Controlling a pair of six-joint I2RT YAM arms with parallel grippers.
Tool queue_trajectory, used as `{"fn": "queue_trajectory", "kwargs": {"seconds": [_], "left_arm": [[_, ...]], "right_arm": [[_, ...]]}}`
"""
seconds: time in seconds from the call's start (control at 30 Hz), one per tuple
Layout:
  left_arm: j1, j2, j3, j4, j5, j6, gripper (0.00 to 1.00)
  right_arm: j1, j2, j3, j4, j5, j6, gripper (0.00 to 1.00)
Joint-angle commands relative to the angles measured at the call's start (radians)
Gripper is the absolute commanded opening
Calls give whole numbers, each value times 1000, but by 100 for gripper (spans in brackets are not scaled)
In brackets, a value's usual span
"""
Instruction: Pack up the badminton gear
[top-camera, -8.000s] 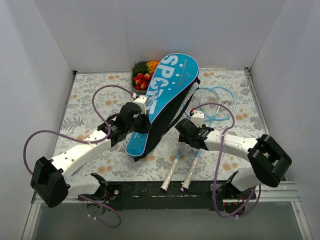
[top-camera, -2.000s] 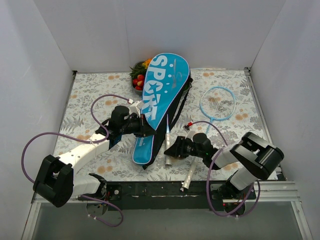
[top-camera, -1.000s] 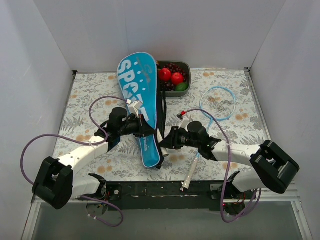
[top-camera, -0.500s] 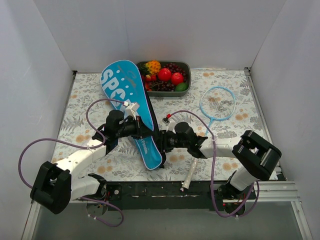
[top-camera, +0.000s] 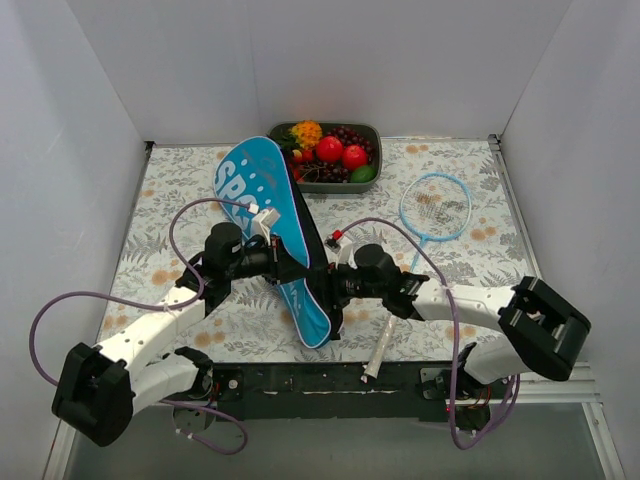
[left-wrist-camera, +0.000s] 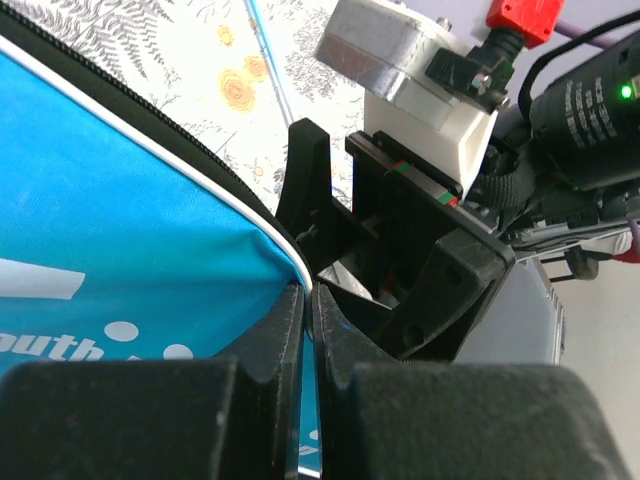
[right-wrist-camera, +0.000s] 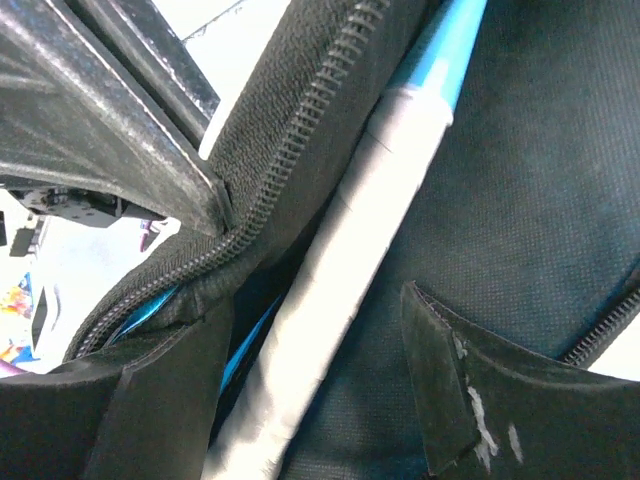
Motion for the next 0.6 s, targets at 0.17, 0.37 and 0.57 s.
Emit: {"fn": "queue_trajectory", "kwargs": {"seconds": [0.17,0.37,0.57], "left_arm": [[-15,-206,25,-121,71,121,0],[-18,-287,-7,-130,151,126,0],[-23,-310,-15,-130,201,114,0]], "right_arm": [[0,-236,114,-293,178,-160,77],[-46,-398,182,-582,499,-195,79],[-152,-405,223,-845,760,-151,79]]}}
